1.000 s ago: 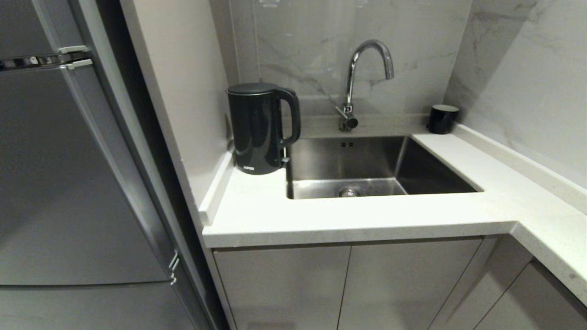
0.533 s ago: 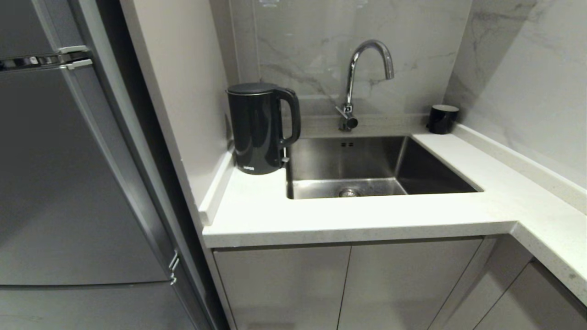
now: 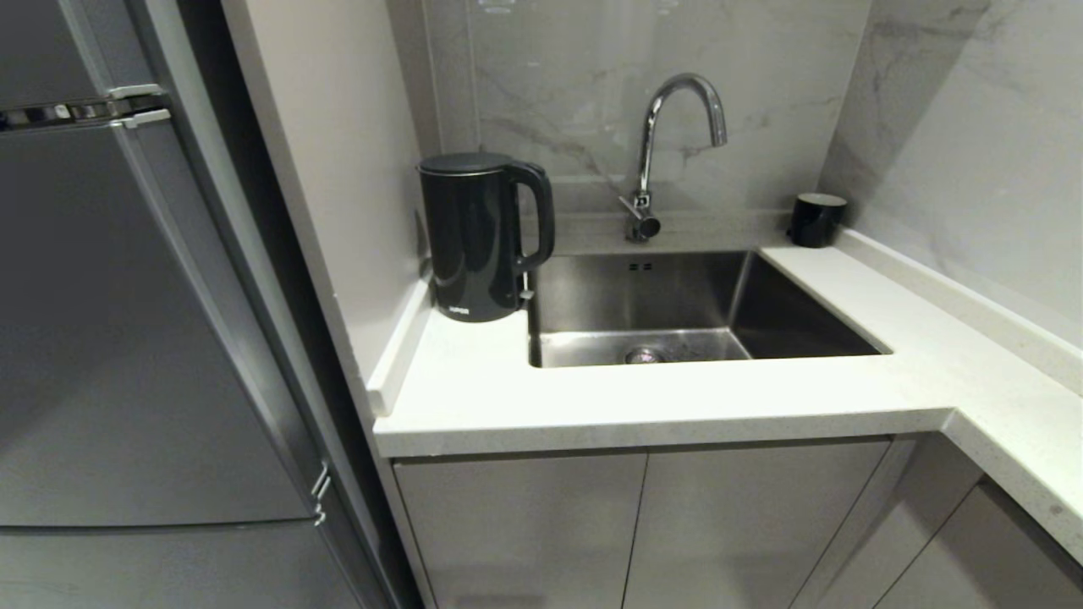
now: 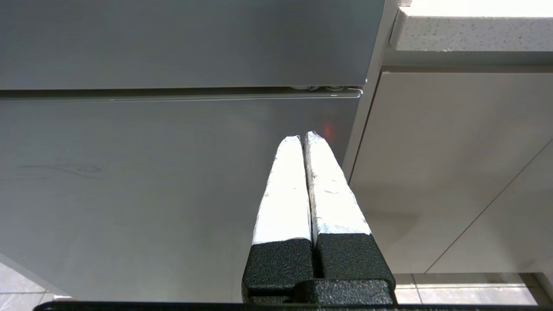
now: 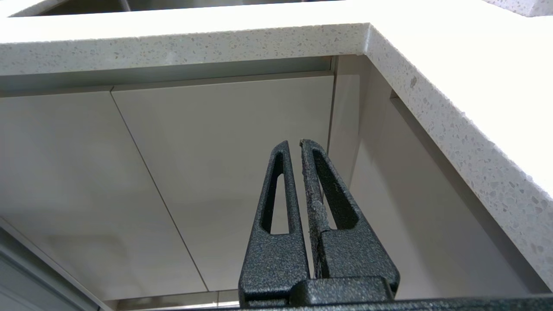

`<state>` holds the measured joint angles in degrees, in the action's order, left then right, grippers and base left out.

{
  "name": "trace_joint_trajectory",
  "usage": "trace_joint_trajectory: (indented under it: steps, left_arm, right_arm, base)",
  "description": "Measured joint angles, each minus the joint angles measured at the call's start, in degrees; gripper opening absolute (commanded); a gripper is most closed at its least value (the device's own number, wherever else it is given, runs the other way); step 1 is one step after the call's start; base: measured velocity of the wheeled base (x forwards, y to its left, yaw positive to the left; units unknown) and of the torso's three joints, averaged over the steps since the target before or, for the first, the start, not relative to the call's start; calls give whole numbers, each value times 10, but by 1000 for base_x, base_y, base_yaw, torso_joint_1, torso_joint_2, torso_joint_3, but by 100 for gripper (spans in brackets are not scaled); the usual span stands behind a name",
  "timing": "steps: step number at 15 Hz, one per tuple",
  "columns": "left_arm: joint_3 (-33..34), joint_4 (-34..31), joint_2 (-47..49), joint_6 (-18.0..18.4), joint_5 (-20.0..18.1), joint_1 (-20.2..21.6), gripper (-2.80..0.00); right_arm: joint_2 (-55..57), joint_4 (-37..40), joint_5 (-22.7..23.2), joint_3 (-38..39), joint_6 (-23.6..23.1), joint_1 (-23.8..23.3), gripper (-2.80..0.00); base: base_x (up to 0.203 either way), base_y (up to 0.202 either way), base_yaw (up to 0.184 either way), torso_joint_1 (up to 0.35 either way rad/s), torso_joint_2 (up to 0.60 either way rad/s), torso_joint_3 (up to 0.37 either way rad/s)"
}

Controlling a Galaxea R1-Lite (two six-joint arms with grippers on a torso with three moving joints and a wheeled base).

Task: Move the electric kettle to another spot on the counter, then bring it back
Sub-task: Grab the kettle

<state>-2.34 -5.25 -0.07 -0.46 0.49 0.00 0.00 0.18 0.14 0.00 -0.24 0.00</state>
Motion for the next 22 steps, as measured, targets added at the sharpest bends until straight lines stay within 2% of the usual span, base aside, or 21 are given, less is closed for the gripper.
trace_joint_trajectory:
  steps: [8,22]
  left_arm:
    - [0,0,0,0,0,-1,-280]
    - [0,-1,0,0,0,-1,-280]
  right_arm:
    - [0,0,0,0,0,0,-280]
    - [0,0,0,0,0,0,-280]
  base:
    - [0,0,0,13,-51,-39]
    - [0,0,0,174,-530,-357]
